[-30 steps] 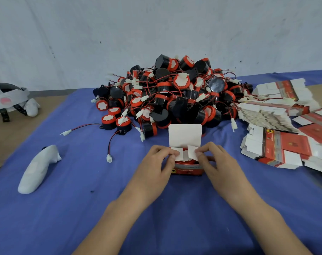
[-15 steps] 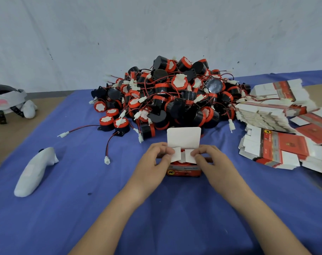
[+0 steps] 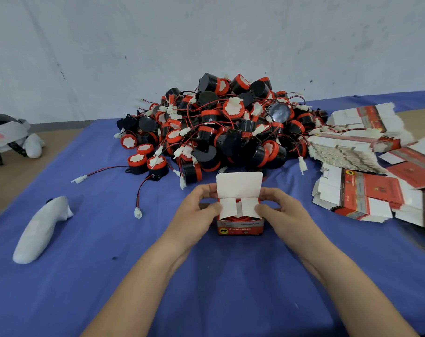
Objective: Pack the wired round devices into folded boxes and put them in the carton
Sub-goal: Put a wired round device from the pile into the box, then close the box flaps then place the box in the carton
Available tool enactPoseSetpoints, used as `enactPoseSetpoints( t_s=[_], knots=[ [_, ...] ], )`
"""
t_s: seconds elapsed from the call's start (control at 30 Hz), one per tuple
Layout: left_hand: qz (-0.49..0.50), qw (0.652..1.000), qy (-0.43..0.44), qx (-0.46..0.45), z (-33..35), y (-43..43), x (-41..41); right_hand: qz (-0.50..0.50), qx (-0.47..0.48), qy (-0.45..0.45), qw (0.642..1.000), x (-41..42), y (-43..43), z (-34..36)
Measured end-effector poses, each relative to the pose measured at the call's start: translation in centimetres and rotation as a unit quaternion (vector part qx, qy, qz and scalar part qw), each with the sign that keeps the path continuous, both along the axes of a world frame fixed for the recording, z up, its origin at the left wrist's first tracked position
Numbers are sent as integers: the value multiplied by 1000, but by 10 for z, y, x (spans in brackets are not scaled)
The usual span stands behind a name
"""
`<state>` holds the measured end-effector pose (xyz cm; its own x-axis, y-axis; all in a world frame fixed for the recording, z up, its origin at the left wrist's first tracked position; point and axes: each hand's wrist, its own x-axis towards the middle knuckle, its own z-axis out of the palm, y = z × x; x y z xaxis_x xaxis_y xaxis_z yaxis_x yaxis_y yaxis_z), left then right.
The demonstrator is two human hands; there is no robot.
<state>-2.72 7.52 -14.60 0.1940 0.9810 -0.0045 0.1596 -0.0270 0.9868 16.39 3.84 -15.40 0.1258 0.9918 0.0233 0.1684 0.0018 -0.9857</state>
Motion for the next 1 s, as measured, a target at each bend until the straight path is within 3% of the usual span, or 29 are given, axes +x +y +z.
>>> enactPoseSetpoints(
  t_s=[0.43, 0.6, 0.9, 1.0],
  knots=[
    [40, 999, -7, 4, -1, -3, 11, -23, 21, -7, 999, -1, 5, -5],
    [72, 994, 32, 73, -8, -8, 14, -29, 14, -22, 999, -3, 1, -5],
    [38, 995, 58, 76, -7, -8, 8, 24, 56, -67, 996, 7, -2, -10],
    [3, 987, 112, 119, -7, -12, 3, 53, 71, -102, 991, 8, -5, -9]
  ],
)
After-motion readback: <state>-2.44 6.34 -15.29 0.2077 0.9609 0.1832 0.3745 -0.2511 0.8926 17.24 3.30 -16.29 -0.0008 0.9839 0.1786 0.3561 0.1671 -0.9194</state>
